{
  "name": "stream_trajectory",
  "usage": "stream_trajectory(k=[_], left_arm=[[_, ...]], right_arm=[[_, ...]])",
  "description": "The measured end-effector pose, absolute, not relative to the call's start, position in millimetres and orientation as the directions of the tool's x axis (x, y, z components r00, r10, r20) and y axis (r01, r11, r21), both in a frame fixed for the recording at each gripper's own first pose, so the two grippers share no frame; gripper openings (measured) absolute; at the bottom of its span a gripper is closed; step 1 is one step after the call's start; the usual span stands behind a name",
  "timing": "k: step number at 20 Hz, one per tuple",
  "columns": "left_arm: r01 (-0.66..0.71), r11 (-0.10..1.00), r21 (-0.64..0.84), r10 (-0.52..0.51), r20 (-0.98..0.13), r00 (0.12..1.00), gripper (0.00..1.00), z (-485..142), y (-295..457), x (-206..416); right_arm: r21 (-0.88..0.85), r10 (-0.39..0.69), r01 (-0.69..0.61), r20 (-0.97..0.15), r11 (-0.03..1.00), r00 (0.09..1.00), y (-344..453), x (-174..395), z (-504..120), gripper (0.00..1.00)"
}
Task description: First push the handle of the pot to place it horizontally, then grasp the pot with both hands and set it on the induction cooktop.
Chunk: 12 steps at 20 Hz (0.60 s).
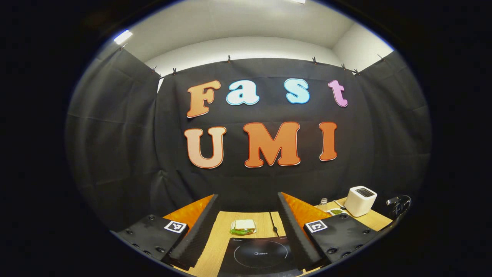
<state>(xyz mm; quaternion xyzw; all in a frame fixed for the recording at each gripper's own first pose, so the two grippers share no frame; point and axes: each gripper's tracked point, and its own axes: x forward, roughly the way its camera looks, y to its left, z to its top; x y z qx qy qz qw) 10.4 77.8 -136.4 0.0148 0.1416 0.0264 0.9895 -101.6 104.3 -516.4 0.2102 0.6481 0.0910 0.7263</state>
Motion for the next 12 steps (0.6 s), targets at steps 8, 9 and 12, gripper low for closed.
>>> stream_trajectory(k=[8, 9, 12], left_arm=[[-0.052, 0.998, 0.032, 0.059, -0.290, 0.955, 0.96, -144, 76, 10], [-0.051, 0.998, 0.038, 0.060, -0.292, 0.954, 0.96, -147, 74, 9], [-0.048, 0.998, 0.042, 0.059, -0.306, 0.950, 0.96, -155, 72, 9]], right_arm=[[0.383, 0.356, 0.167, -0.918, 0.908, 0.173, 91, -71, -530, 0.00], [0.377, 0.349, 0.171, -0.921, 0.910, 0.175, 90, -65, -533, 0.00], [0.355, 0.321, 0.184, -0.928, 0.917, 0.191, 85, -50, -539, 0.01]])
